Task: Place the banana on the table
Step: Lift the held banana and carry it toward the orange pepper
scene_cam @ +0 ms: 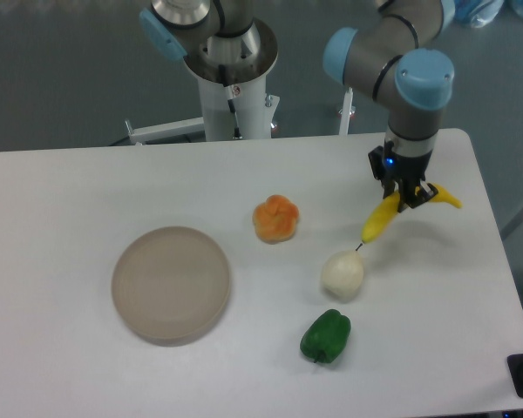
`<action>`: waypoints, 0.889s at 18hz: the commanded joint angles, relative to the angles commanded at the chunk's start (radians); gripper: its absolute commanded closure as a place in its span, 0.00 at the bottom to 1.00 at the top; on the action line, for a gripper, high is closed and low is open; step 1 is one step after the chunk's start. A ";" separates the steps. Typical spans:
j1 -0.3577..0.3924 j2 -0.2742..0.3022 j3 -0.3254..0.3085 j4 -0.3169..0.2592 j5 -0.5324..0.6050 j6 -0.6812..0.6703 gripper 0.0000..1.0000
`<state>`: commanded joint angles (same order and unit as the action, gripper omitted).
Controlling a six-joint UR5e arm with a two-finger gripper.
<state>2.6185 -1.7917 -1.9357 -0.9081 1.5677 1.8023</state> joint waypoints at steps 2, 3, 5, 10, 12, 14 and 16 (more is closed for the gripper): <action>-0.011 0.000 -0.031 0.005 0.002 -0.007 0.70; -0.012 -0.002 -0.037 0.003 0.000 -0.012 0.70; -0.009 0.000 -0.039 -0.002 -0.009 -0.078 0.70; -0.011 -0.014 -0.068 0.005 -0.028 -0.167 0.70; -0.014 -0.018 -0.072 0.008 -0.026 -0.169 0.70; -0.021 -0.032 -0.075 0.009 -0.014 -0.167 0.70; -0.028 -0.044 -0.077 0.029 -0.012 -0.170 0.70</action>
<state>2.5909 -1.8361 -2.0126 -0.8791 1.5554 1.6322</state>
